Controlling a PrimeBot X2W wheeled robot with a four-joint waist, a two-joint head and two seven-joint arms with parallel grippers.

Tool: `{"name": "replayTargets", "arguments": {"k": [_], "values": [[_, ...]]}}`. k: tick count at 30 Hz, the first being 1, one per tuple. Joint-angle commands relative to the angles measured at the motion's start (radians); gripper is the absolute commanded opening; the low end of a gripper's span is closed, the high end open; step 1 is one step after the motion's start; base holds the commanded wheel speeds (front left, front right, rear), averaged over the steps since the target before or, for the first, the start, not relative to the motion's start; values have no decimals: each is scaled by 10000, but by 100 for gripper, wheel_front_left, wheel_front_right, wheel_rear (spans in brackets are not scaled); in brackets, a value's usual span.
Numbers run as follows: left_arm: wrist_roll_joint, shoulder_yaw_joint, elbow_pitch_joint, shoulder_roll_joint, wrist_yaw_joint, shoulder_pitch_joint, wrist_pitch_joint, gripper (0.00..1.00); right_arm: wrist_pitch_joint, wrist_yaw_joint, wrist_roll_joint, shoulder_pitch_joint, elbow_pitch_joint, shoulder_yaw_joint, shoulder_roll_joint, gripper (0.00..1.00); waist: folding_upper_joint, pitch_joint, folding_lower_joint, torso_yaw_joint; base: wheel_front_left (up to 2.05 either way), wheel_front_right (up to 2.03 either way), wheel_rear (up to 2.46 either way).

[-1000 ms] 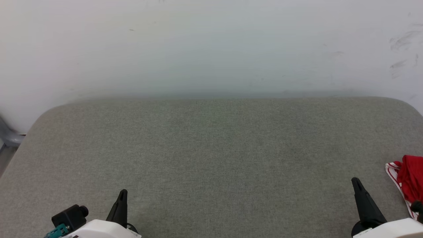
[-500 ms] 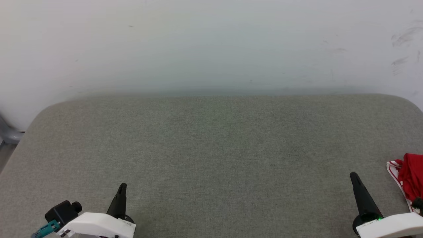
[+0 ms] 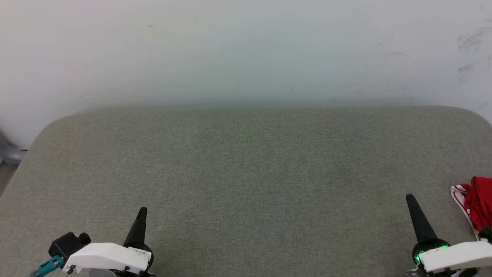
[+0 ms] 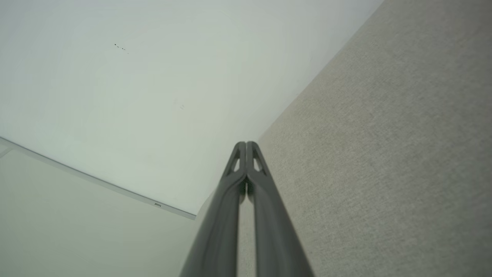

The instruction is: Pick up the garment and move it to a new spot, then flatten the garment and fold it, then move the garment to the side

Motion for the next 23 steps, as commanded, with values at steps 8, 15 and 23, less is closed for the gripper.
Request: {"name": "replayTargets", "arguments": {"k": [8,15,23], "values": [[-782,342,16,-155,-242,-379,233,0,41,-2,930,-533,210,-4,-5,0,0,76,-1,3,0,0,0],[-1354,547,90,-297,-401,-497,420,0,71,-2,1606,-699,432,-7,-1,0,0,144,-1,4,0,0,0],[-1968,773,168,-429,-564,-593,623,0,98,-3,2328,-895,673,-11,3,0,0,222,-1,7,0,0,0]]}}
